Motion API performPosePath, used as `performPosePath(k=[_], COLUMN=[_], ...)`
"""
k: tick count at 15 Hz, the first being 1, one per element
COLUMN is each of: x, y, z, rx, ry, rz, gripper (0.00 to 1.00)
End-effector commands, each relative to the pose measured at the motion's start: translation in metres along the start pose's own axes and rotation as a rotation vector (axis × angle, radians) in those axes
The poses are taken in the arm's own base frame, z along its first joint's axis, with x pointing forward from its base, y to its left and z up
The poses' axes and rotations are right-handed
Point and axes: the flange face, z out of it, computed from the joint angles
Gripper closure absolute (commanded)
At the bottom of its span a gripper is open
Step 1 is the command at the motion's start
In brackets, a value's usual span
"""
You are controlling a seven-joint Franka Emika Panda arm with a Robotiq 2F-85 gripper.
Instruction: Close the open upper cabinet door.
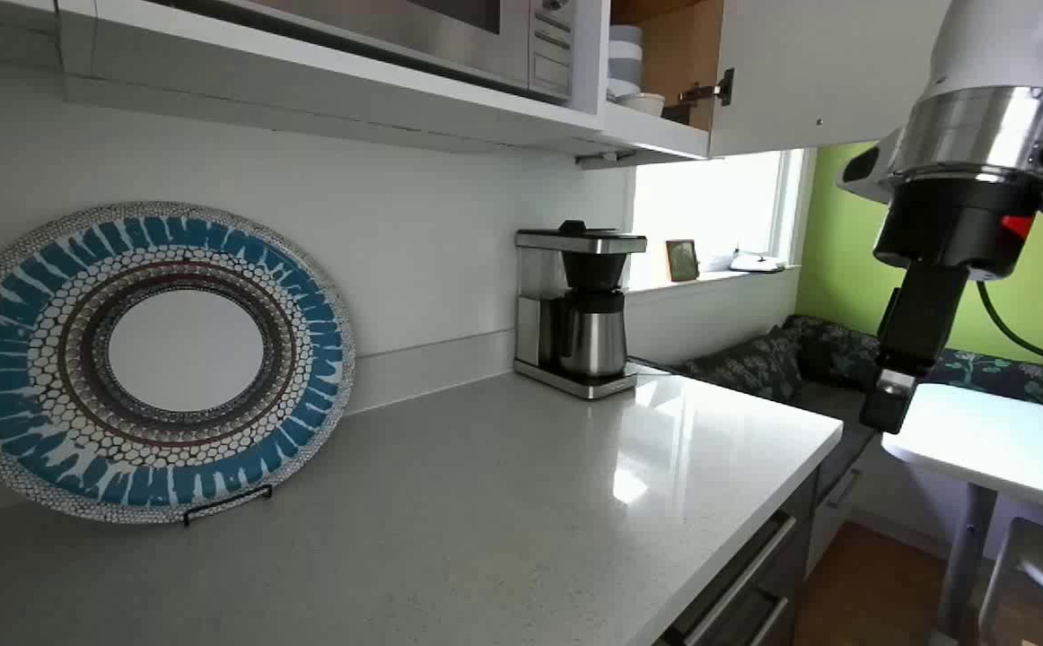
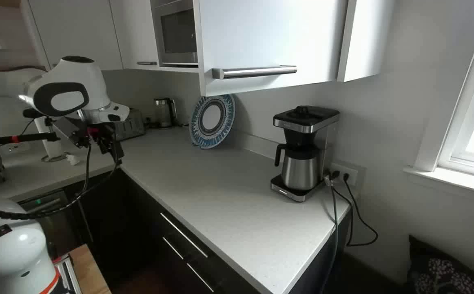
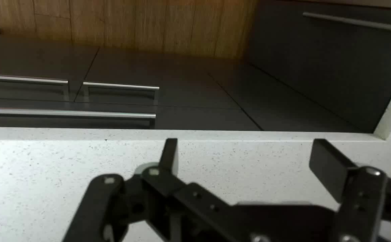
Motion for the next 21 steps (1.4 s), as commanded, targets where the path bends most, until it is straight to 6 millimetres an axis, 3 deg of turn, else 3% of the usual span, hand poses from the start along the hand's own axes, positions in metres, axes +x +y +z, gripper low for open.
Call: performPosePath(k=[1,7,9,13,21], x=[0.000,0.002,0.009,0.013,-0.003], y=[0.000,0.002,0.019,0.066,0.155], z=[-0.001,-0.004,-0.012,-0.047,-0.120], rx=[0.000,-0.002,0.007,0.066,0.187], ry=[-0.001,0.018,0.003,0.010,0.019], rz=[0.000,0.021,0.074,0.178,0.373], gripper=[0.00,0.00,0.00,0.00,0.00])
